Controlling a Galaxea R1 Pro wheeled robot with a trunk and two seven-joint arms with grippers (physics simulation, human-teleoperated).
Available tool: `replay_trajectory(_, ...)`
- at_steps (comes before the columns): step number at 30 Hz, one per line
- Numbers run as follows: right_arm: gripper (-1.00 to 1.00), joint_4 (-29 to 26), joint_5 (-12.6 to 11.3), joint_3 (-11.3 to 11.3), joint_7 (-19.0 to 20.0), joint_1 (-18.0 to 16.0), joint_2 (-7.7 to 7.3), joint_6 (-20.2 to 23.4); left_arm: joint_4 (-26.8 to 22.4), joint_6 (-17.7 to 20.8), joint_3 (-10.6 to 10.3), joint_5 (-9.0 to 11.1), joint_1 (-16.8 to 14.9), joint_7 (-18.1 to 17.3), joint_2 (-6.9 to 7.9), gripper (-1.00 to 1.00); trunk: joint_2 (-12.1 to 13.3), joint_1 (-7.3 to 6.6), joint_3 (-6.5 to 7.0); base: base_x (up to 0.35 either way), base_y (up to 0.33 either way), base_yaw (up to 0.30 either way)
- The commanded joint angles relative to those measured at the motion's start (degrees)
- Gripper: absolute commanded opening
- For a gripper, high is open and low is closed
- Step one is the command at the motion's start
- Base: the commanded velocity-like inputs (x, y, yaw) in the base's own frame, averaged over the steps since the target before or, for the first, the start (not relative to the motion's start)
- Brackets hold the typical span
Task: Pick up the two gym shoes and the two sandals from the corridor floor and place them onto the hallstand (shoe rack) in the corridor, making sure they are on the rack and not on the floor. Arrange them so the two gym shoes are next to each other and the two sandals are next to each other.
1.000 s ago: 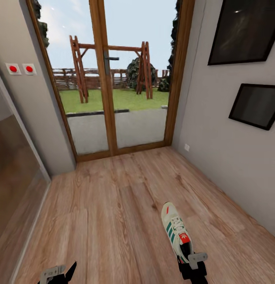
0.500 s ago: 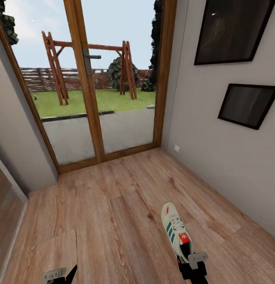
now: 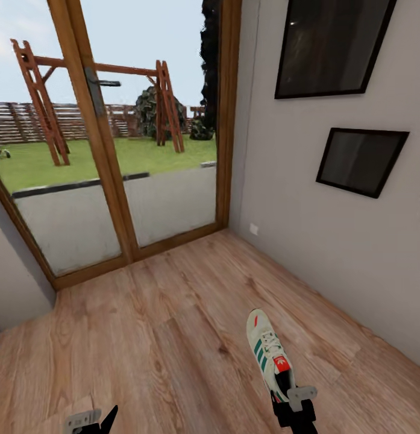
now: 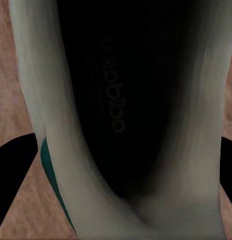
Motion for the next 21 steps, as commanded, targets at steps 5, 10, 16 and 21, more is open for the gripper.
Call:
replay_trajectory(5,-1.00,0.1,0.4,0.4,-0.6,-0.1,-0.03,-0.1,0.0,0.1,0.1,0.5,0.0,-0.5,0.00,1.00,0.0,0.02,-0.05,0.332,0.030,-0.262)
replay_trajectory(10,-1.00,0.1,0.4,0.4,-0.6,-0.1,-0.03,-0.1,0.0,0.1,0.2,0.5,0.0,-0.5,0.01,1.00,0.0,0.02,-0.05,0.335,0.007,-0.262)
replay_trajectory(16,-1.00,0.1,0.4,0.4,-0.6,-0.1,-0.03,-0.1,0.0,0.1,0.2,0.6,0.0,-0.5,0.01,1.00,0.0,0.02,-0.05,0.335,0.002,-0.262)
replay_trajectory(21,-1.00,0.1,0.4,0.4,-0.6,-0.1,-0.03,-0.1,0.0,0.1,0.2,0.6,0.0,-0.5,0.00,1.00,0.0,0.02,-0.05,0.336,0.000,-0.262)
